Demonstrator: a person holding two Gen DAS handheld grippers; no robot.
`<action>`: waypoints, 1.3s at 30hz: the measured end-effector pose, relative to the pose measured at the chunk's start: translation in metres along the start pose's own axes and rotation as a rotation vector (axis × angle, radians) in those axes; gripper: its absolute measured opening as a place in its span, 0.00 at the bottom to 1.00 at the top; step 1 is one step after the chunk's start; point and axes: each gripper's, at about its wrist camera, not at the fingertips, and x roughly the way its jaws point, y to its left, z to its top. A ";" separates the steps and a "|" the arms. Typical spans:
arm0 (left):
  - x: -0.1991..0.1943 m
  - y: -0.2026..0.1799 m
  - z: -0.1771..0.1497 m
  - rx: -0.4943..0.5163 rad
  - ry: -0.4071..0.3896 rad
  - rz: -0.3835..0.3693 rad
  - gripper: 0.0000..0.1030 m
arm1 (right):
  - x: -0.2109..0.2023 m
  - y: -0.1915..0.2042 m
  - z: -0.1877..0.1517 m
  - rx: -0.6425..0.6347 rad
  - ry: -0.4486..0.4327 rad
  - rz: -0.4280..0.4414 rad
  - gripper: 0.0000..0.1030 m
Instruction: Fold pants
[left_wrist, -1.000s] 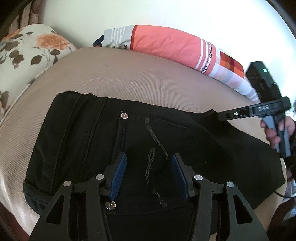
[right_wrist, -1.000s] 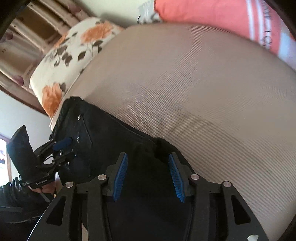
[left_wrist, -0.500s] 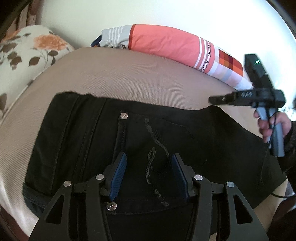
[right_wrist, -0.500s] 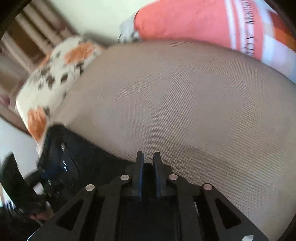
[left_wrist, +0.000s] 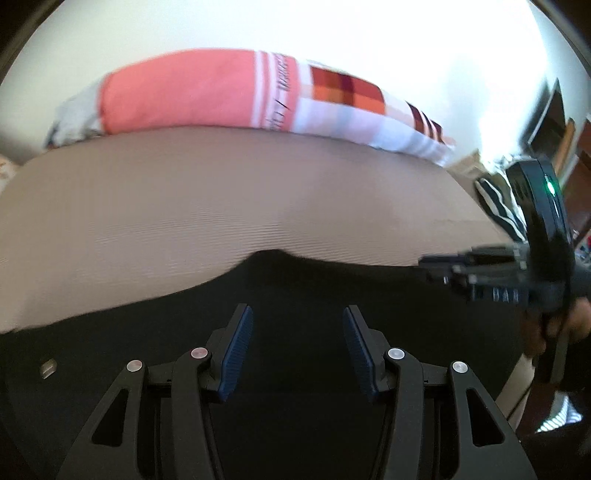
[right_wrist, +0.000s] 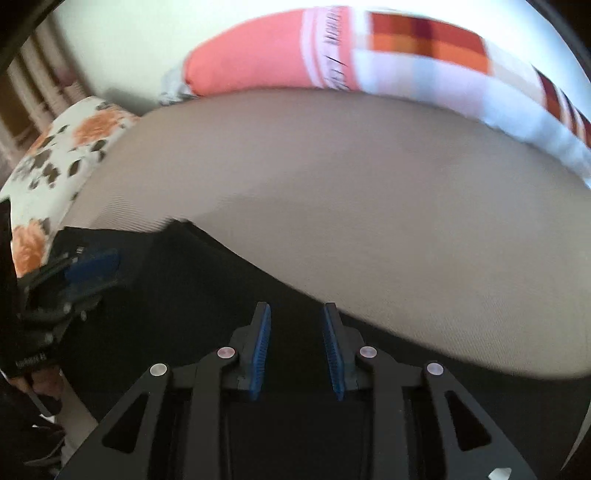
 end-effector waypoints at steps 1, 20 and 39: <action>0.010 -0.003 0.005 -0.001 0.011 -0.010 0.51 | 0.000 -0.007 -0.005 0.017 0.001 -0.010 0.27; 0.044 -0.011 0.004 -0.036 0.076 0.064 0.37 | -0.042 -0.113 -0.092 0.146 -0.080 -0.204 0.24; -0.002 -0.027 -0.058 -0.101 0.110 0.135 0.54 | -0.136 -0.311 -0.196 0.552 -0.101 -0.044 0.36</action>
